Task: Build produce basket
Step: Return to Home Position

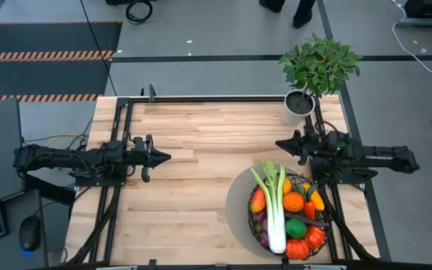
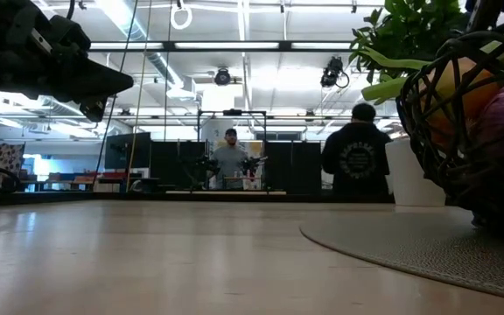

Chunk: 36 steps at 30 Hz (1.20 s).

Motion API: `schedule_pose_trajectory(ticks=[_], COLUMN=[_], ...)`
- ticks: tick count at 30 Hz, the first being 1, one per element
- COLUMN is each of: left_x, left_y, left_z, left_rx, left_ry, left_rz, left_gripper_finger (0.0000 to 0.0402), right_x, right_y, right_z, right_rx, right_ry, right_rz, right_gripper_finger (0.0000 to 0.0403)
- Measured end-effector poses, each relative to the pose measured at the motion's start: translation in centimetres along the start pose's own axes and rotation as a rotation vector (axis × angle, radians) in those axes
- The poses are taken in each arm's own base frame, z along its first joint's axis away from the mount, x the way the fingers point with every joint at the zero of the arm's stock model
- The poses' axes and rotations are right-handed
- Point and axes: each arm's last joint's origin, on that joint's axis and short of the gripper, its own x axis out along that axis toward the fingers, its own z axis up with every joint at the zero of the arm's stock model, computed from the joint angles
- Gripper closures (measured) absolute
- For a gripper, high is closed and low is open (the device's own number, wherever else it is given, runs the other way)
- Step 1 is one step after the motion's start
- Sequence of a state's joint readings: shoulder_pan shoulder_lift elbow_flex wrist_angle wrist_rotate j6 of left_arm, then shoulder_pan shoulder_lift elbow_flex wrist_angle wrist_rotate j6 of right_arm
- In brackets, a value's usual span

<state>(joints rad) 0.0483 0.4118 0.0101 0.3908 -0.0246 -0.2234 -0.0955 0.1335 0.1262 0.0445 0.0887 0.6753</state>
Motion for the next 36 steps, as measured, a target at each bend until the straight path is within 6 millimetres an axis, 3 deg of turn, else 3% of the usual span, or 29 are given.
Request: schedule_pose_trajectory(ticks=[13,30,36], left_x=[0.0,0.0,0.0], left_y=[0.0,0.0,0.0], left_z=[0.0,0.0,0.0], left_rx=[0.000,0.000,0.000], left_ry=[0.000,0.000,0.001], left_rz=[0.000,0.000,0.000], left_gripper_finger=[0.0377,0.0377,0.0367], right_x=[0.4,-1.4,-0.7], right_y=[0.2,-0.3,-0.9], right_z=[-1.5,-1.6,-2.5], right_rx=[-0.097,-0.218,-0.203], right_ry=[0.131,0.129,0.062], right_rz=[0.004,0.007,0.051], right_gripper_finger=[0.0395,0.0395,0.0394])
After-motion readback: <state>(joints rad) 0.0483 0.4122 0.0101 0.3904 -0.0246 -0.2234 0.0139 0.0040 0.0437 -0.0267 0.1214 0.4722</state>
